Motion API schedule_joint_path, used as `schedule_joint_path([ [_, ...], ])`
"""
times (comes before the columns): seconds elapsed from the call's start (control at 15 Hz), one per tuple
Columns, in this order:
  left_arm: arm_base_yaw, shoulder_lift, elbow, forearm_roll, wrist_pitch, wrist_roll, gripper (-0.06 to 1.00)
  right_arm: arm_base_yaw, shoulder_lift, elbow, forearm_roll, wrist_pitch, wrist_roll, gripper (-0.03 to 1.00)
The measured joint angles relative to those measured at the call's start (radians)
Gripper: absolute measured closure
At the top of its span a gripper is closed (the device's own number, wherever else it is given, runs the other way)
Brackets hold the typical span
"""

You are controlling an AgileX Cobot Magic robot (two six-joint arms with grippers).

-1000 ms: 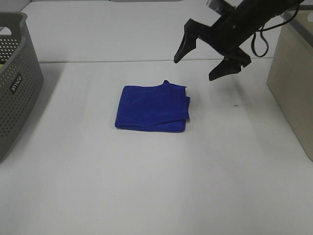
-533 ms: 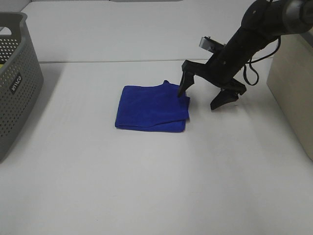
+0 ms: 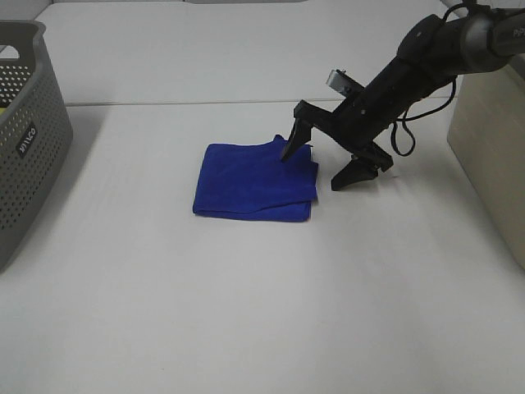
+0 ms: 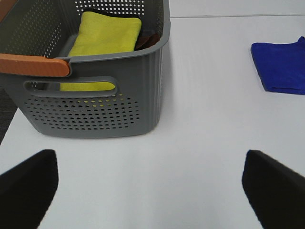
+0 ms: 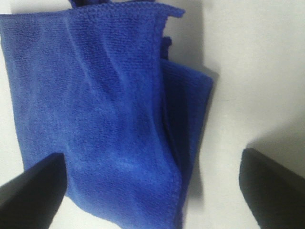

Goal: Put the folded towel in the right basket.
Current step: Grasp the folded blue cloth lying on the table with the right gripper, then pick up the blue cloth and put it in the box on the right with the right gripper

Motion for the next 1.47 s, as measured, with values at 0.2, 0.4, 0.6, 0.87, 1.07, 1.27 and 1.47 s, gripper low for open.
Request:
schedule_joint_path([
  [0.2, 0.0, 0.0, 0.0, 0.0, 0.0, 0.0, -0.03, 0.058, 0.028, -0.01, 0.084, -0.007, -0.009, 0.07],
  [0.4, 0.0, 0.0, 0.0, 0.0, 0.0, 0.0, -0.03, 0.133, 0.056, -0.008, 0.187, -0.087, -0.061, 0.35],
  [0.6, 0.0, 0.0, 0.0, 0.0, 0.0, 0.0, -0.03, 0.175, 0.076, -0.002, 0.207, -0.182, -0.076, 0.86],
  [0.87, 0.0, 0.0, 0.0, 0.0, 0.0, 0.0, -0.03, 0.173, 0.076, -0.023, 0.192, -0.105, -0.096, 0.86],
  [1.07, 0.0, 0.0, 0.0, 0.0, 0.0, 0.0, -0.03, 0.137, 0.018, -0.155, 0.126, 0.178, -0.126, 0.86],
  [1.27, 0.0, 0.0, 0.0, 0.0, 0.0, 0.0, -0.03, 0.037, -0.128, -0.406, -0.019, 0.32, -0.085, 0.86],
  [1.47, 0.0, 0.0, 0.0, 0.0, 0.0, 0.0, -0.03, -0.024, -0.225, -0.453, -0.147, 0.331, -0.008, 0.86],
])
